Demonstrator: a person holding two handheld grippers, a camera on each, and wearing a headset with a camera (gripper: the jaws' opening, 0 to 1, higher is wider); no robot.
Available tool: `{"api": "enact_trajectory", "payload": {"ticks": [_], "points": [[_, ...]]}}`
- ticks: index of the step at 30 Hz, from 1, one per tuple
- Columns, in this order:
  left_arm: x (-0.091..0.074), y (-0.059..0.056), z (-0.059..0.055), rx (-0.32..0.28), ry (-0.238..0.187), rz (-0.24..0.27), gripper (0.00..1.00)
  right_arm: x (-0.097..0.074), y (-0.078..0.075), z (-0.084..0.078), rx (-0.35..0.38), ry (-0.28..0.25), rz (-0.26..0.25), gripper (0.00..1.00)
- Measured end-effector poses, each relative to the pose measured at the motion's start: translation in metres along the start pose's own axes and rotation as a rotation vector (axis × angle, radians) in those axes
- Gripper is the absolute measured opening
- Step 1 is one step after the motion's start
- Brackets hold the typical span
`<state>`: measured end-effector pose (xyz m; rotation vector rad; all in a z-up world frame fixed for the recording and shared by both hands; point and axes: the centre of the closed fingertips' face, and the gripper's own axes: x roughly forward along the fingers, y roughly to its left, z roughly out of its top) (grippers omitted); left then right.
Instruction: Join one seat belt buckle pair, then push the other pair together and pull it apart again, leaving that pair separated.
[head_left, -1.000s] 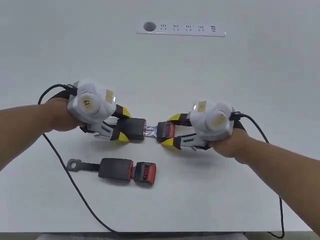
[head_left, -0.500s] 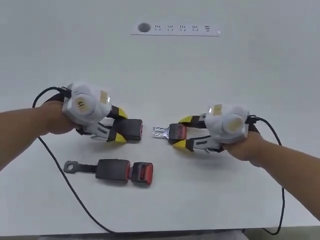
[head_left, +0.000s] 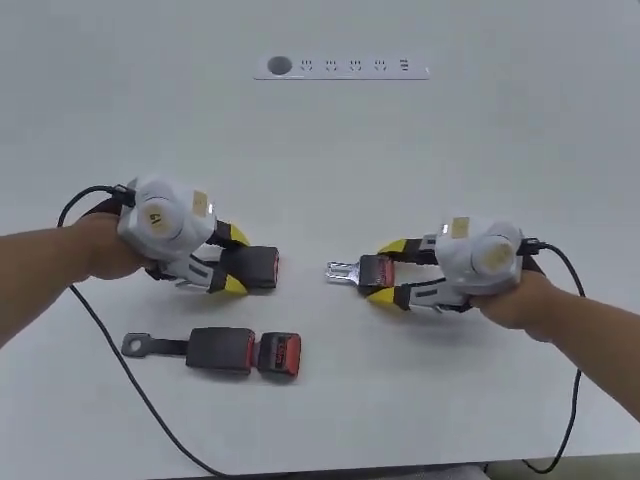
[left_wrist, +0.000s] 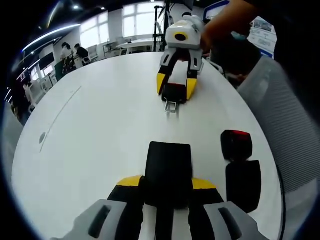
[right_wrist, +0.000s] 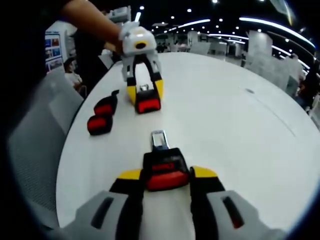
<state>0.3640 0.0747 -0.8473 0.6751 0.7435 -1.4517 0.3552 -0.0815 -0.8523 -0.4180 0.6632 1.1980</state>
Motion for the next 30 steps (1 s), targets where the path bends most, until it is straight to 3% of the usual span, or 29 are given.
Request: {"api": "enact_trajectory", "payload": {"ticks": [18, 30], "points": [[0.001, 0.001, 0.0, -0.004, 0.004, -0.002, 0.35, -0.033, -0.009, -0.024, 0.011, 0.032, -0.015, 0.37], [0.001, 0.001, -0.001, -0.002, 0.011, -0.001, 0.35, -0.047, -0.008, -0.032, 0.023, 0.056, -0.029, 0.37]]}}
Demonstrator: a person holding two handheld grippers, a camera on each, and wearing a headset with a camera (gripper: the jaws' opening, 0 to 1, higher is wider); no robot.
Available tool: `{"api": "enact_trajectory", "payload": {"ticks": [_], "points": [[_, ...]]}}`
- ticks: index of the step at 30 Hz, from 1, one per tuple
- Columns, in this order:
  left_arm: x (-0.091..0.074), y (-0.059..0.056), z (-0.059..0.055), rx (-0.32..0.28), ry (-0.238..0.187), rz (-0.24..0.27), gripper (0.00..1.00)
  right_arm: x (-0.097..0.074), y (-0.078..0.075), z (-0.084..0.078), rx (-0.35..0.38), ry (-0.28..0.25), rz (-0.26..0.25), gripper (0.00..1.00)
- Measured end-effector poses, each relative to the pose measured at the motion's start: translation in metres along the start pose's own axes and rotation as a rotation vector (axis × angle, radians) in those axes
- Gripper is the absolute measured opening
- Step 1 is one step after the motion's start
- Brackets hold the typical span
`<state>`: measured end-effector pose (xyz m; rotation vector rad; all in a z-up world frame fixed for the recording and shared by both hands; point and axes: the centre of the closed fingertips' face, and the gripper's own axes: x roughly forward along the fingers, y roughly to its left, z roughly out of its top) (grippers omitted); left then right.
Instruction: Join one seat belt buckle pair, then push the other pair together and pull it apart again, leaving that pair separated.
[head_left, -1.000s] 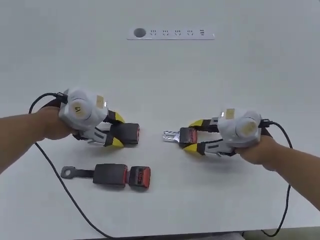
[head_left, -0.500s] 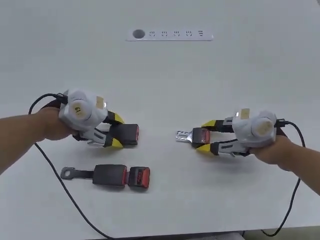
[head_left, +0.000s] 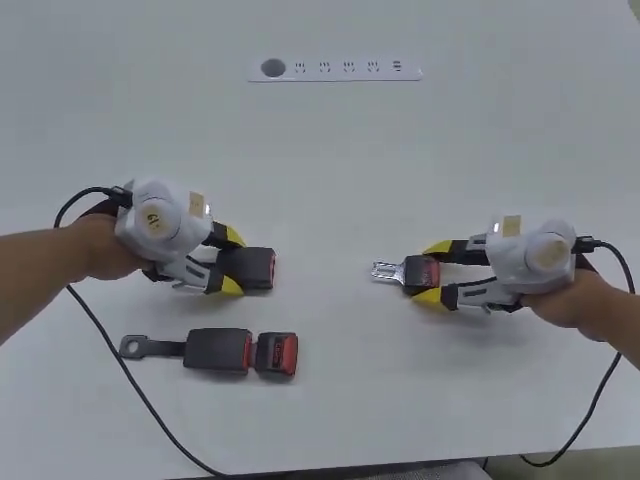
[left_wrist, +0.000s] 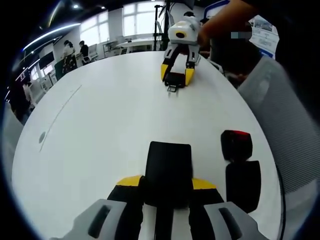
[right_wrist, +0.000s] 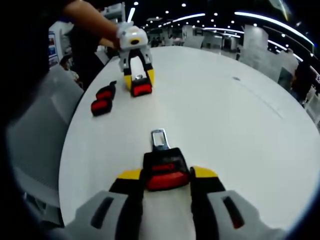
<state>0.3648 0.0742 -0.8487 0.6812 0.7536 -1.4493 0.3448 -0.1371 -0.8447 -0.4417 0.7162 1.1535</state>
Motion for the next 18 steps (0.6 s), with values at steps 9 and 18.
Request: {"api": "enact_trajectory", "payload": {"ticks": [9, 18], "points": [[0.0, -0.001, 0.006, -0.098, 0.02, -0.005, 0.43, 0.002, 0.005, 0.007, 0.006, 0.03, -0.017, 0.53], [-0.02, 0.013, 0.013, -0.227, -0.041, 0.187, 0.84, -0.015, -0.027, 0.031, 0.192, -0.119, -0.269, 0.74]]}}
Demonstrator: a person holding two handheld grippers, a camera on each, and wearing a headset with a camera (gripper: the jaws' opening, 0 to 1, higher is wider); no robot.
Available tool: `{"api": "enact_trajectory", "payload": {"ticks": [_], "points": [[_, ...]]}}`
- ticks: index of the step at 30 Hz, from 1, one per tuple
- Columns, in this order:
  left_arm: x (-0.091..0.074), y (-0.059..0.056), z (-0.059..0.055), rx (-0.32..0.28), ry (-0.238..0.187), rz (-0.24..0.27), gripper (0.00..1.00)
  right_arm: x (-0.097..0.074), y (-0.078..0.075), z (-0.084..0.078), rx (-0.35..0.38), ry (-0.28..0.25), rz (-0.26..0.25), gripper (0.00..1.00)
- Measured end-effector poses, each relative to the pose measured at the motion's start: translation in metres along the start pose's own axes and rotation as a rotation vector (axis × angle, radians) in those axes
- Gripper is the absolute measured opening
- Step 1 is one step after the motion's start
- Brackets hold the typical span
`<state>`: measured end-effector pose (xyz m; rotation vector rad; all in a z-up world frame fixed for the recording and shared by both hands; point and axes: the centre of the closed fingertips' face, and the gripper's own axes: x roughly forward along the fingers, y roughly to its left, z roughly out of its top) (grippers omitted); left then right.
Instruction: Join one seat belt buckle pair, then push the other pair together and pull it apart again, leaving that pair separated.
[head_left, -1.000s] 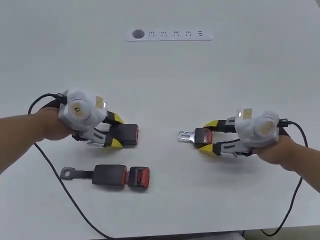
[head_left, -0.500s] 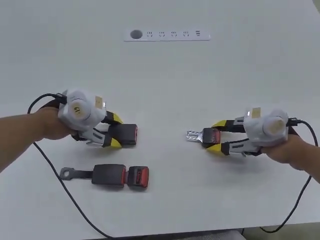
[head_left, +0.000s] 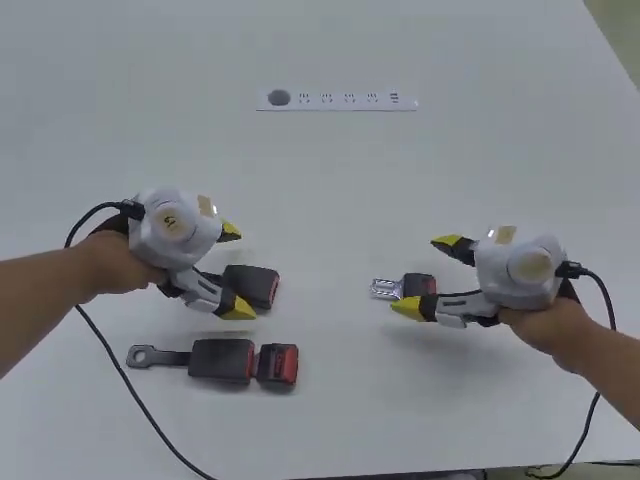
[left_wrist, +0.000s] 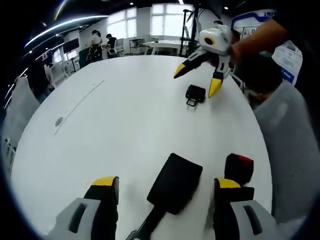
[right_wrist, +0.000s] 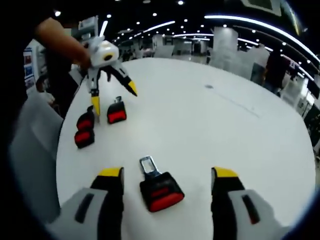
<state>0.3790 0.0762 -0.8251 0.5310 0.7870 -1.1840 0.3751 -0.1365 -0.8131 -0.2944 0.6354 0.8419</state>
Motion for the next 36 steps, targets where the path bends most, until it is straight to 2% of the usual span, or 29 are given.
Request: {"api": "enact_trajectory", "payload": {"ticks": [1, 2, 4, 6, 10, 12, 13, 14, 15, 17, 18, 21, 24, 26, 27, 31, 36], "points": [[-0.005, 0.001, 0.006, -0.022, -0.045, 0.025, 0.9, -0.001, -0.001, 0.004, 0.017, -0.021, -0.028, 0.75], [-0.009, 0.002, 0.011, -0.03, -0.078, 0.044, 0.92, -0.004, 0.0, 0.006, 0.033, -0.033, -0.043, 0.78], [-0.021, 0.003, 0.014, -0.083, -0.109, 0.088, 0.89, -0.008, 0.004, 0.01, 0.044, -0.042, -0.065, 0.8], [-0.029, 0.003, 0.02, -0.142, -0.17, 0.117, 0.9, -0.012, 0.008, 0.012, 0.034, -0.046, -0.082, 0.82], [-0.044, -0.002, 0.02, -0.182, -0.214, 0.158, 0.92, -0.019, 0.02, 0.022, 0.024, -0.074, -0.104, 0.88], [-0.054, -0.008, 0.025, -0.219, -0.268, 0.173, 0.92, -0.022, 0.026, 0.026, 0.019, -0.079, -0.11, 0.9], [-0.06, -0.01, 0.029, -0.234, -0.316, 0.183, 0.91, -0.024, 0.029, 0.027, 0.015, -0.083, -0.112, 0.9], [-0.063, -0.012, 0.029, -0.244, -0.327, 0.189, 0.92, -0.025, 0.03, 0.029, 0.007, -0.086, -0.114, 0.91], [-0.065, -0.017, 0.026, -0.255, -0.317, 0.182, 0.94, -0.026, 0.032, 0.03, -0.003, -0.088, -0.118, 0.92], [-0.07, -0.024, 0.025, -0.252, -0.328, 0.179, 1.0, -0.029, 0.038, 0.033, -0.023, -0.091, -0.118, 0.93], [-0.075, -0.028, 0.024, -0.235, -0.337, 0.192, 0.99, -0.031, 0.041, 0.034, -0.034, -0.094, -0.115, 0.94], [-0.086, -0.033, 0.019, -0.238, -0.349, 0.213, 1.0, -0.036, 0.05, 0.039, -0.056, -0.104, -0.111, 0.95], [-0.098, -0.038, 0.015, -0.279, -0.398, 0.22, 1.0, -0.041, 0.056, 0.041, -0.086, -0.115, -0.108, 0.96], [-0.103, -0.042, 0.004, -0.256, -0.379, 0.232, 1.0, -0.045, 0.061, 0.04, -0.098, -0.116, -0.101, 0.96], [-0.104, -0.044, -0.005, -0.24, -0.344, 0.237, 1.0, -0.047, 0.062, 0.04, -0.106, -0.115, -0.1, 0.97], [-0.114, -0.056, -0.013, -0.234, -0.35, 0.22, 1.0, -0.054, 0.067, 0.032, -0.12, -0.112, -0.092, 0.98], [-0.126, -0.066, -0.024, -0.232, -0.337, 0.243, 1.0, -0.063, 0.071, 0.023, -0.116, -0.105, -0.081, 0.98]]}}
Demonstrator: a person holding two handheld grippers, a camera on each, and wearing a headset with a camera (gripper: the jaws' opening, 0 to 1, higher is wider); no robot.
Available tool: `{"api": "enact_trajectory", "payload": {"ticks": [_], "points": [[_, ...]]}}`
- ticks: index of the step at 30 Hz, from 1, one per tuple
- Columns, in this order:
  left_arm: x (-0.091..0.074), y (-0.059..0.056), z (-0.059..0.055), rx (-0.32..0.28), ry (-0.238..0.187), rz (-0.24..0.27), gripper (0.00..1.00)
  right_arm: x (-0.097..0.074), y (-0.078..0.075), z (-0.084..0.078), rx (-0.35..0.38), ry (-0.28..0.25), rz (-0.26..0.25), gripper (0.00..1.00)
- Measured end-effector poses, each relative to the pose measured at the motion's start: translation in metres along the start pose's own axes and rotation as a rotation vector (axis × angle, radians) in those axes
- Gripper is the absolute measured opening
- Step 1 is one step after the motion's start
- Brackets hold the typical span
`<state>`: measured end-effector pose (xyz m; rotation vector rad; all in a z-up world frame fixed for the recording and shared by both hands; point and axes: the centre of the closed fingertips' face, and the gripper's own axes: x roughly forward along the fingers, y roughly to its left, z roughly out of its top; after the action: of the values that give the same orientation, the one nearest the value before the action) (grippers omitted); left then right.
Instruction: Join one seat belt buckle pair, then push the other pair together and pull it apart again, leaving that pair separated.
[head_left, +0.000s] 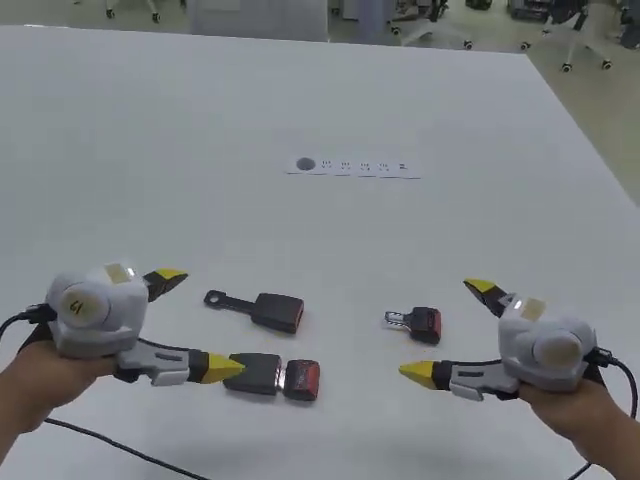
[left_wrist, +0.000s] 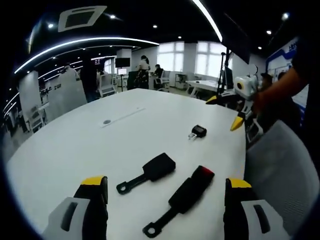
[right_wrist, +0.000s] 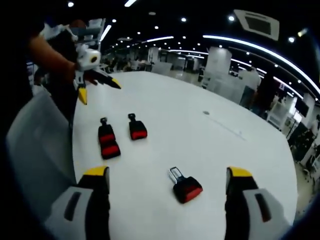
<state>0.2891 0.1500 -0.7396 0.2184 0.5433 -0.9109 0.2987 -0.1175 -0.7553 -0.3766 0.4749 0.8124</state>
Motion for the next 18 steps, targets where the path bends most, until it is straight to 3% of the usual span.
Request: {"api": "enact_trajectory", "payload": {"ticks": [7, 13, 18], "points": [[-0.011, -0.004, -0.008, -0.033, -0.007, 0.028, 1.0, -0.008, 0.003, -0.005, -0.009, 0.01, -0.01, 0.99], [-0.017, -0.013, 0.0, -0.038, -0.021, 0.037, 1.0, -0.012, 0.004, -0.005, 0.013, -0.006, -0.022, 0.99], [-0.019, -0.011, -0.003, -0.052, -0.029, 0.04, 1.0, -0.014, 0.007, -0.008, 0.019, -0.003, -0.025, 1.0]]}}
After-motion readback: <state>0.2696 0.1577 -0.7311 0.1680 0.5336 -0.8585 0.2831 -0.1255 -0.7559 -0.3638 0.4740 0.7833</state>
